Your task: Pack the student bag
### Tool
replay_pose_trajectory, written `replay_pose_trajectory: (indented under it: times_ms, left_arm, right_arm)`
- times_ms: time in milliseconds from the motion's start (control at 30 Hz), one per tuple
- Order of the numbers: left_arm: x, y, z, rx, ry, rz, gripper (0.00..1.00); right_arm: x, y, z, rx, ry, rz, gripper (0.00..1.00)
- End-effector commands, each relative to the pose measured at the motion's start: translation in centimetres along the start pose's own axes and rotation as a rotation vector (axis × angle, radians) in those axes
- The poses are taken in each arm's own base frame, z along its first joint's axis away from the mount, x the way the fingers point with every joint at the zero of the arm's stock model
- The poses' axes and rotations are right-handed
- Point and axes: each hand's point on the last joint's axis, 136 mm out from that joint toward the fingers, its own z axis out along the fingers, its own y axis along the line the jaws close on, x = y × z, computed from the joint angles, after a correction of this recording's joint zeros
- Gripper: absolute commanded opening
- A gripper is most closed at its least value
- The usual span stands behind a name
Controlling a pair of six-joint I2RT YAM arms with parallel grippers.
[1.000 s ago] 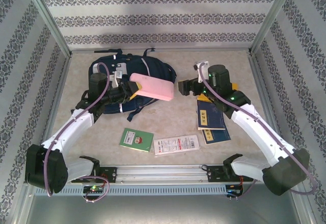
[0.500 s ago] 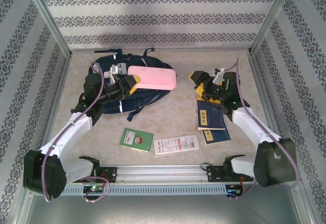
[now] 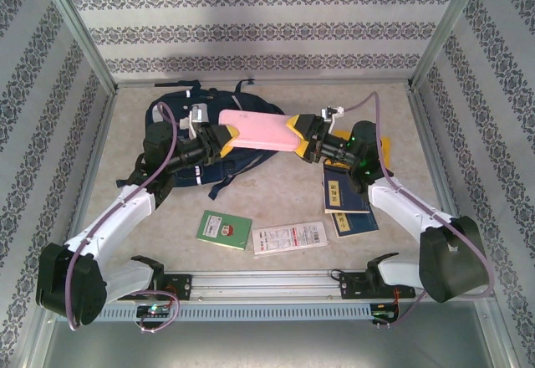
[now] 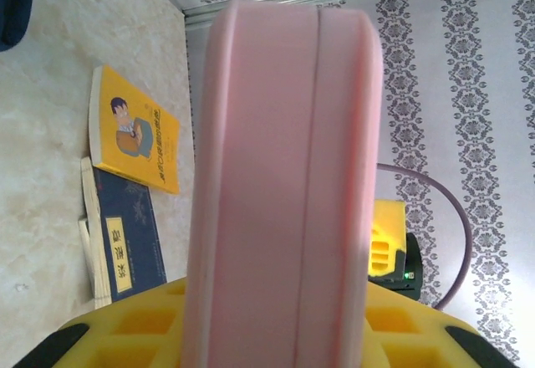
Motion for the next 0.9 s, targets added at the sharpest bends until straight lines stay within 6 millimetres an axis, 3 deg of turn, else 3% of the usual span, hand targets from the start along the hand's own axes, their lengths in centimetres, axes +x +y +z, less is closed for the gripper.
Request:
replay_pose_trajectory:
  times_ms: [0,400,733,867]
  left_arm:
    - [-0.3,-3.2,0.0,0.097,-0.012,0.057,0.24]
    - [0.1,-3.1,0.6,0.121,0.009,0.020,0.23]
    - [0.7,-3.3,1.5,0.129,0.042,0.018,0.22]
    - [1.0,-3.1,1.6,0.113,0.054,0.035,0.22]
  right_arm:
    - [0.1,1.5,0.0,-0.086,-0.002,-0.010,0.84]
    - [0.3,2.8,-0.1,-0.125,-0.010,-0.019,0.54]
    - [0.1,3.3,0.2,-0.133,-0.015,-0.022,0.49]
    - [0.1,3.0,0.2,-0.123,-0.018,-0.024,0.42]
